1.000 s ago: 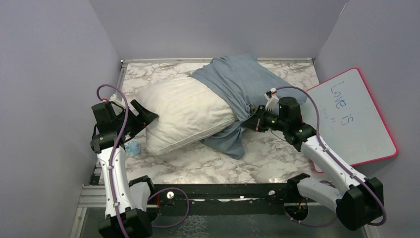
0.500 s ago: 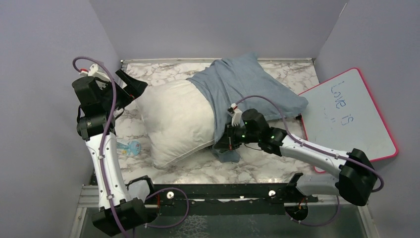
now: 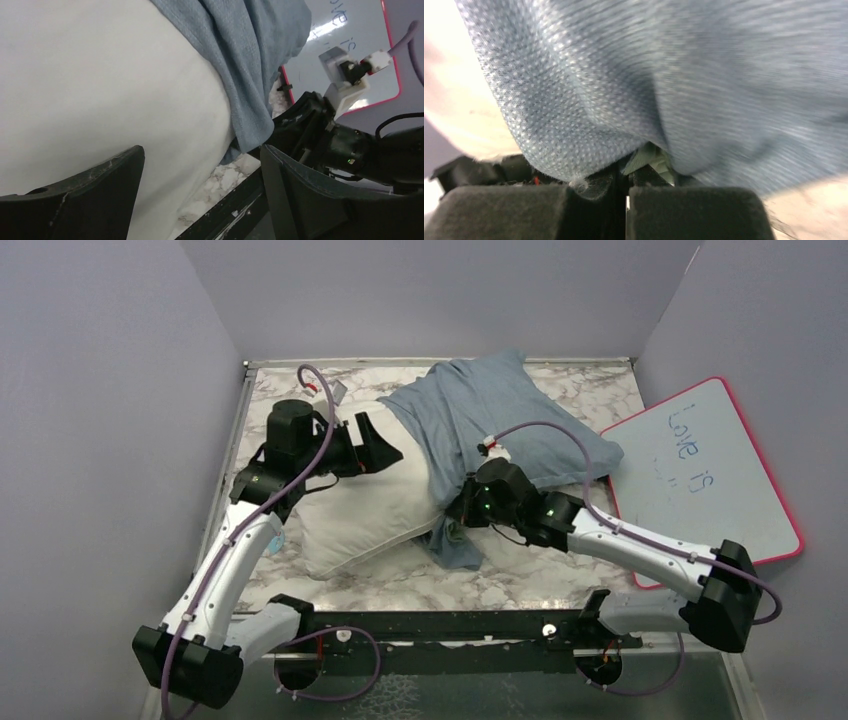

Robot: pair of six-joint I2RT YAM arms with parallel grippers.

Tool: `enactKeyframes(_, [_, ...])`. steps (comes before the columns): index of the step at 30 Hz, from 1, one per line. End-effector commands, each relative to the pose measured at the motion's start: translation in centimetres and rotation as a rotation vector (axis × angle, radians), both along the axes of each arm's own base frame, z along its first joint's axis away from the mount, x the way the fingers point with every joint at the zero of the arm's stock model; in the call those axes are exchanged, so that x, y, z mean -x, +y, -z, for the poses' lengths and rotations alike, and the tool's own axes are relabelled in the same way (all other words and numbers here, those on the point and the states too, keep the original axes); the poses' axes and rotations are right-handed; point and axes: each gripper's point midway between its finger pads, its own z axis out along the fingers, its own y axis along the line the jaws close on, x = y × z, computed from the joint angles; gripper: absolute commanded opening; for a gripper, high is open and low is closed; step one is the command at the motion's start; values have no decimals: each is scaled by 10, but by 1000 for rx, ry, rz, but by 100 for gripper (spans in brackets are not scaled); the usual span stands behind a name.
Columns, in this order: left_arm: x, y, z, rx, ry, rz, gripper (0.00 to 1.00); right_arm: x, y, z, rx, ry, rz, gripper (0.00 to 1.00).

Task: Remove the pillowcase from the pillow
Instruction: Remove the pillow from the pillowcase.

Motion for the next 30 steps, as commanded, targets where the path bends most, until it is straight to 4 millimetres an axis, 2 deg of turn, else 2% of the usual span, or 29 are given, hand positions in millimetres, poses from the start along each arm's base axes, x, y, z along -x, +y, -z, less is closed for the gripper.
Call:
enactKeyframes(1, [22,-36,16,-31,-7,80,86,-20,-57,-4,130,-60,261,6])
enactKeyframes(3, [32,-48,30,-65,10,104,86,-21,-69,-3,152,-58,315,6])
enactKeyframes(5, [35,-47,46,-104,34,75,86,-22,-86,3,191,-38,394,10])
enactKeyframes(7, [33,-35,69,-162,75,9,85,-24,-100,7,223,-12,437,13])
enactKeyframes(9, [29,-15,95,-244,130,-98,81,-27,-107,6,233,-2,429,20])
enactKeyframes(10, [26,1,108,-296,155,-186,78,-29,-109,2,230,-8,424,26])
enactKeyframes(13, [27,26,127,-363,205,-318,76,-29,-102,-31,165,-107,328,57])
enactKeyframes(15, [28,35,133,-374,213,-369,76,-28,-101,-55,122,-176,287,68])
enactKeyframes(17, [29,41,136,-385,214,-398,76,-31,-113,-73,130,-235,320,75])
enactKeyframes(22, [32,56,140,-421,224,-454,76,-50,-179,-92,341,-269,583,88])
enactKeyframes(25, [31,63,138,-429,220,-472,76,-67,-193,-91,340,-231,601,90])
enactKeyframes(28, [28,70,135,-430,219,-480,76,-77,-189,-74,262,-148,544,90])
enactKeyframes(30, [24,77,132,-425,216,-485,77,-77,-182,-58,226,-75,510,88])
